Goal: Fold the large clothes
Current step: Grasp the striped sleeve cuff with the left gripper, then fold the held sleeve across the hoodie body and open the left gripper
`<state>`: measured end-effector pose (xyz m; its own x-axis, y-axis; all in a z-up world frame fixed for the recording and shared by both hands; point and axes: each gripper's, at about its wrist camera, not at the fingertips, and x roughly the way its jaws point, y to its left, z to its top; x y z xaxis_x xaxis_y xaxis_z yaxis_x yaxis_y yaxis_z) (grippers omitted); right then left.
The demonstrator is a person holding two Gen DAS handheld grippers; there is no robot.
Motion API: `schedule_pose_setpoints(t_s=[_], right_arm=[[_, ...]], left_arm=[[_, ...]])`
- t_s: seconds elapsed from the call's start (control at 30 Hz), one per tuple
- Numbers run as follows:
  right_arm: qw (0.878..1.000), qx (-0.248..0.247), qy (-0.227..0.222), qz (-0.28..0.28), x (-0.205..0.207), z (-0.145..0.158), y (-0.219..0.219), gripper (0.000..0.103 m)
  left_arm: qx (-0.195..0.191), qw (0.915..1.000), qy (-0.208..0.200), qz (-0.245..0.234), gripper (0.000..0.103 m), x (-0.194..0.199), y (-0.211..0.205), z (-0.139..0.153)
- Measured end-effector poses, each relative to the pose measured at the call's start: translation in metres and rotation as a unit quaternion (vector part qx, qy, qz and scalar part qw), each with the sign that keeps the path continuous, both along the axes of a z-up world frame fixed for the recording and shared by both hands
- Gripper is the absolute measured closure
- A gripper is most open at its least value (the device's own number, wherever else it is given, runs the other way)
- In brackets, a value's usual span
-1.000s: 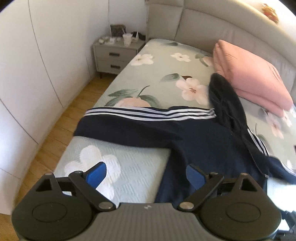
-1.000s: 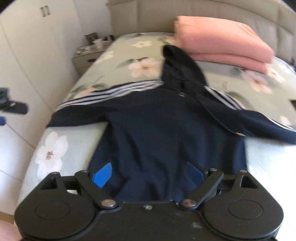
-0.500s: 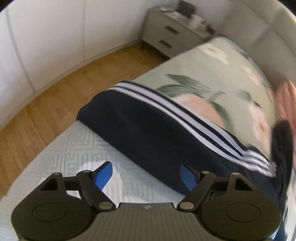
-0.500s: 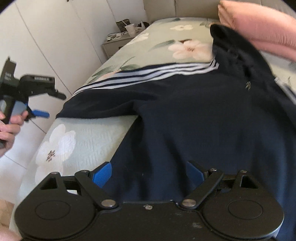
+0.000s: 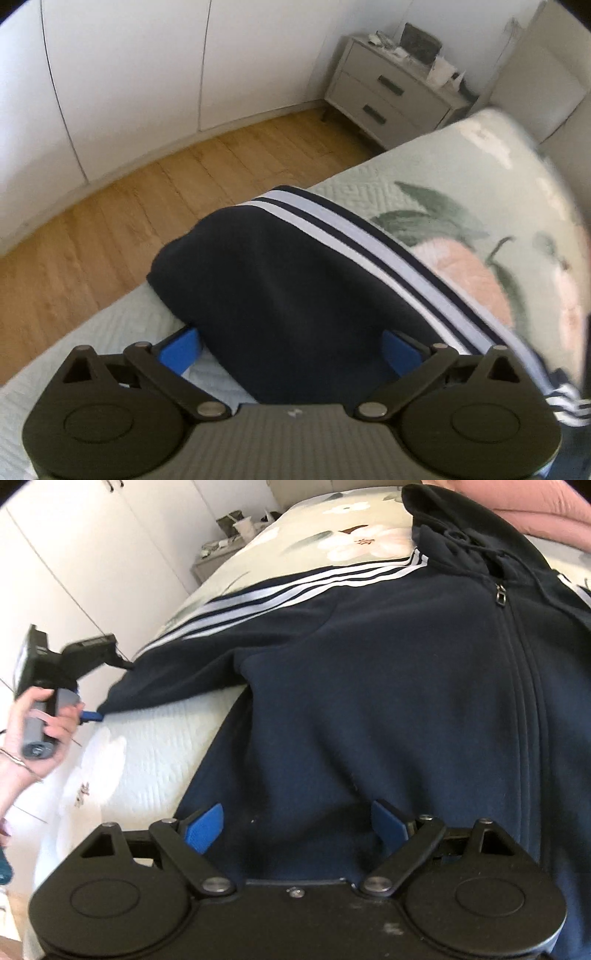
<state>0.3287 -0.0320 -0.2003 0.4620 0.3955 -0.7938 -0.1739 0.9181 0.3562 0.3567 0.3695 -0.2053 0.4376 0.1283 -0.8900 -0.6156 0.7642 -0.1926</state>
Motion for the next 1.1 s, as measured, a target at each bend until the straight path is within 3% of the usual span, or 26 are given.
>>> schedule_pose_setpoints(t_s=[0.1, 0.23, 0.27, 0.33, 0.37, 0.5, 0.6, 0.67, 0.77, 0.87, 0.97, 1.1], right_arm=[[1.000, 0.010, 0.003, -0.002, 0.003, -0.001, -0.003, 0.000], [1.000, 0.012, -0.001, 0.000, 0.001, -0.001, -0.004, 0.000], [1.000, 0.010, -0.001, 0.000, 0.001, -0.001, -0.004, 0.000], [1.000, 0.011, -0.002, -0.002, 0.000, -0.003, -0.007, 0.000], [1.000, 0.016, -0.005, -0.007, -0.002, -0.003, -0.008, 0.000], [0.997, 0.068, -0.013, -0.042, -0.008, 0.000, -0.024, 0.000], [0.991, 0.119, -0.024, -0.053, -0.010, 0.002, -0.039, 0.000], [0.991, 0.117, -0.023, -0.059, -0.009, 0.003, -0.043, 0.000], [0.996, 0.044, -0.020, -0.080, -0.009, 0.009, -0.042, 0.000], [0.995, -0.014, -0.024, -0.097, -0.010, 0.014, -0.045, 0.000], [0.993, -0.010, -0.036, -0.108, -0.013, 0.022, -0.054, 0.000], [0.992, 0.007, -0.043, -0.119, -0.021, 0.032, -0.064, 0.000]], left_arm=[[0.050, 0.9978, 0.041, -0.010, 0.000, 0.015, -0.016, -0.003], [0.038, 0.9984, 0.023, 0.036, 0.004, 0.014, -0.011, 0.000], [0.050, 0.9977, 0.018, 0.042, 0.020, 0.013, -0.012, 0.002], [0.084, 0.9961, 0.012, 0.025, 0.061, 0.009, -0.016, 0.012], [0.103, 0.9943, 0.019, 0.019, 0.095, 0.009, -0.017, 0.017], [0.089, 0.9955, -0.020, 0.028, 0.095, 0.000, -0.008, 0.027], [0.137, 0.9895, -0.048, 0.001, 0.095, -0.006, -0.025, 0.044], [0.166, 0.9829, -0.075, -0.024, 0.096, -0.007, -0.041, 0.061], [0.201, 0.9688, -0.132, -0.061, 0.096, -0.013, -0.070, 0.104], [0.205, 0.9535, -0.195, -0.104, 0.096, -0.020, -0.108, 0.146], [0.199, 0.9369, -0.245, -0.150, 0.096, -0.021, -0.161, 0.182], [0.174, 0.9156, -0.293, -0.213, 0.096, -0.022, -0.241, 0.202]])
